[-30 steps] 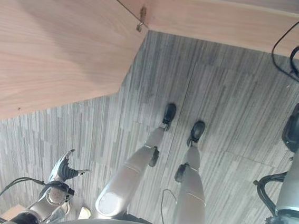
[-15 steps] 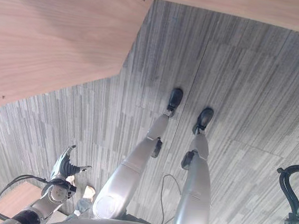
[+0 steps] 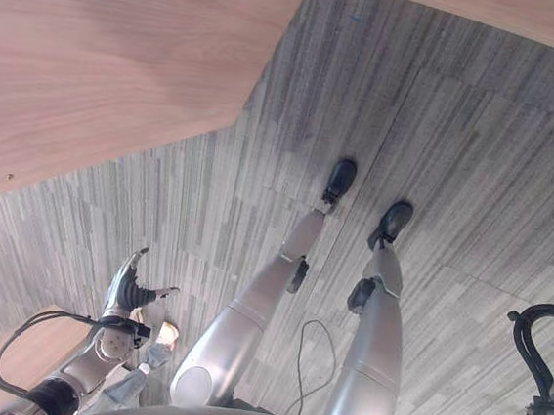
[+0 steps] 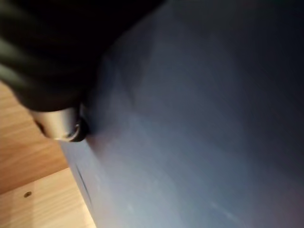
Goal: Put the empty folder in the office cabinet
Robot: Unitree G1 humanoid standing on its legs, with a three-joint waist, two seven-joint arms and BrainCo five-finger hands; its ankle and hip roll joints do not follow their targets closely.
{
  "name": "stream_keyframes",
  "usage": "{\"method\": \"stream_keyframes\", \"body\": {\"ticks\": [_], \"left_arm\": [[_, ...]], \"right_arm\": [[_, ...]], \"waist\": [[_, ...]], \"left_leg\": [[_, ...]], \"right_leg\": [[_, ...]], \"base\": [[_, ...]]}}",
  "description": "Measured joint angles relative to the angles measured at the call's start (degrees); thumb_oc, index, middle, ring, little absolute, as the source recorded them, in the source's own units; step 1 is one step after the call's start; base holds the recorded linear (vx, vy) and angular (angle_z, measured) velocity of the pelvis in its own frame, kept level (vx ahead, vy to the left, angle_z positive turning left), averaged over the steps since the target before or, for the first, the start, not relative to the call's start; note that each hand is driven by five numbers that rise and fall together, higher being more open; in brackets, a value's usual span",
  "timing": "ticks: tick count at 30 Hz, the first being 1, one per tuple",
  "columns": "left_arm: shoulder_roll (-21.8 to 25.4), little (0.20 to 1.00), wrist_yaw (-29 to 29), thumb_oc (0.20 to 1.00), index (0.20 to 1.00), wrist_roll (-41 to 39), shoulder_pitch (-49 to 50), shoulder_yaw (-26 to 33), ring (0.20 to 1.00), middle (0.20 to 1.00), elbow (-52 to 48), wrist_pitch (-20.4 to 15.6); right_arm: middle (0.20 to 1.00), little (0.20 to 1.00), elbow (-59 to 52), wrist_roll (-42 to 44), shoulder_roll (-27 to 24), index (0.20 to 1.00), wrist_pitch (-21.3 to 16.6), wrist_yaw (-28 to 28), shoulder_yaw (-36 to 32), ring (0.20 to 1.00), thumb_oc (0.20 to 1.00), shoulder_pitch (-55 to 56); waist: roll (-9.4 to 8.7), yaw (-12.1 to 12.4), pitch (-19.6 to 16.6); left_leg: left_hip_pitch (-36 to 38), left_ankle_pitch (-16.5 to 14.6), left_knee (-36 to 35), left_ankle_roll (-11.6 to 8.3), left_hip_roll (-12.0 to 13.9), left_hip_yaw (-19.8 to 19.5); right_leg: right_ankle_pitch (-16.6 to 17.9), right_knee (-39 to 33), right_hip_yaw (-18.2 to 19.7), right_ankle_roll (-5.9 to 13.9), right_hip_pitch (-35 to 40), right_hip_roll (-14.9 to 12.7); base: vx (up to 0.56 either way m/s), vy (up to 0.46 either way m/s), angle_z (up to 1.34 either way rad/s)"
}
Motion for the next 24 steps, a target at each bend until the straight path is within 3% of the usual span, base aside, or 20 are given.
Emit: {"method": "stream_keyframes", "body": {"ticks": [5, 13, 14, 16, 17, 19, 20, 21, 22, 23, 24], "left_arm": [[0.9, 1.000, -0.6, 1.000, 1.000, -0.1, 0.0, 0.2, 1.000, 1.000, -0.2, 0.0], [2.1, 1.000, -0.6, 1.000, 1.000, -0.3, -0.7, 0.2, 1.000, 1.000, -1.4, 0.0], [2.1, 1.000, -0.6, 1.000, 1.000, -0.3, -0.7, 0.2, 1.000, 1.000, -1.4, 0.0], [1.9, 1.000, -0.7, 1.000, 1.000, -0.3, -0.7, 0.2, 1.000, 1.000, -1.4, 0.0], [1.9, 1.000, -0.5, 1.000, 1.000, 0.0, -2.6, -0.8, 1.000, 1.000, -0.8, 0.3], [2.9, 1.000, -1.4, 1.000, 1.000, 0.6, -12.1, -6.2, 1.000, 1.000, 11.2, 2.4], [3.6, 1.000, -1.7, 1.000, 1.000, 0.6, -14.3, -3.3, 1.000, 1.000, 11.2, 2.8], [3.6, 1.000, -1.7, 1.000, 1.000, 0.6, -14.3, -3.3, 1.000, 1.000, 11.2, 2.8], [3.8, 1.000, -0.4, 1.000, 1.000, 0.1, -14.3, 2.9, 1.000, 1.000, 3.8, 1.5], [4.1, 1.000, -0.5, 1.000, 1.000, 0.0, -14.2, 2.5, 1.000, 1.000, 3.6, 1.5], [4.3, 1.000, -0.7, 1.000, 1.000, 0.0, -14.0, 1.9, 1.000, 1.000, 3.8, 1.5]], "right_arm": [[0.200, 0.200, 0.0, 3.6, 0.0, 0.200, -0.5, 2.7, 0.4, 0.200, 0.200, -0.1], [0.200, 0.200, -1.4, 3.7, -0.2, 0.200, -3.3, 1.4, 0.2, 0.200, 0.200, -0.1], [0.200, 0.200, -1.3, 3.7, 0.3, 0.200, -4.4, 0.8, 0.2, 0.200, 0.200, -0.1], [0.200, 0.200, -1.4, 3.7, 0.1, 0.200, -4.5, 0.3, -0.3, 0.200, 0.200, -0.1], [0.200, 0.200, -1.8, 3.9, 0.6, 0.200, -4.9, 0.2, -0.2, 0.200, 0.200, 0.0], [0.200, 0.200, -6.3, 3.8, 4.4, 0.200, -7.3, 0.1, -5.1, 0.200, 0.200, 1.6], [0.200, 0.200, -7.0, 4.4, 6.7, 0.200, -7.3, 0.0, -6.5, 0.200, 0.200, 1.5], [0.200, 0.200, -7.0, 4.4, 6.7, 0.200, -7.3, 0.0, -6.5, 0.200, 0.200, 1.5], [0.200, 0.200, -7.5, 4.9, 5.1, 0.200, -7.5, -2.4, -6.3, 0.200, 0.200, 1.6], [0.200, 0.200, -7.3, 5.0, 4.9, 0.200, -7.7, -2.8, -6.1, 0.200, 0.200, 1.7], [0.423, 0.423, -7.2, 5.3, 4.7, 0.423, -8.0, -3.0, -5.9, 0.423, 0.423, 1.8]], "waist": [[-0.05, 0.3, 0.0], [0.00, 0.9, -0.2], [-0.03, 0.7, -0.4], [-0.45, 1.1, -1.6], [-0.51, 0.8, -3.1], [-0.06, 0.3, -3.6], [-0.11, -0.2, -3.5], [-0.11, -0.2, -3.5], [-0.12, 0.1, -3.5], [-0.12, 0.0, -3.5], [-0.12, -0.1, -3.5]], "left_leg": [[0.0, 0.0, 0.2, 0.04, -0.4, -0.4], [-0.2, 0.3, 0.2, 0.26, -0.5, -1.0], [-0.2, -1.8, 0.2, -0.91, -0.5, -1.5], [-0.7, -2.1, 0.1, -0.58, -0.6, -1.5], [-1.7, -0.7, 0.1, -0.25, -0.6, -1.4], [-1.7, 0.5, 0.2, -0.74, -0.8, -1.1], [-1.8, 0.6, 0.2, -0.76, -0.8, -1.6], [-1.8, 0.6, 0.2, -0.76, -0.8, -1.6], [-1.8, 0.6, 0.7, -0.76, -0.9, -1.7], [-1.6, 0.6, 0.9, -0.75, -0.9, -1.6], [-1.5, 0.6, 1.2, -0.76, -0.9, -1.7]], "right_leg": [[-0.3, 0.0, 0.0, 0.37, 0.2, -0.4], [-0.3, 0.1, -0.2, 0.43, 0.0, -0.4], [-1.0, 0.6, -0.2, 0.52, -0.1, -0.5], [-0.8, 0.5, -0.1, 0.17, -0.7, -0.5], [-0.8, 0.2, 0.0, 0.19, -2.1, -0.5], [-0.8, 0.5, 0.2, 0.19, -1.6, -0.9], [-1.0, 0.9, 0.2, 0.27, -1.7, -0.7], [-1.0, 0.9, 0.2, 0.27, -1.7, -0.7], [-1.2, -0.7, 0.2, 0.77, -0.6, -0.7], [-0.8, -1.7, 0.2, 1.33, 0.1, -0.6], [-0.6, -2.4, 0.2, 1.68, 0.8, -0.6]], "base": [[0.00, -0.002, 0.01], [0.00, -0.002, 0.00], [0.00, 0.000, 0.00], [-0.05, 0.086, 0.02], [-0.04, 0.097, 0.09], [0.02, 0.001, 0.09], [0.00, 0.000, 0.00], [0.01, -0.018, 0.05], [0.00, 0.000, 0.00], [0.00, 0.000, 0.00], [0.00, 0.000, 0.00]]}}
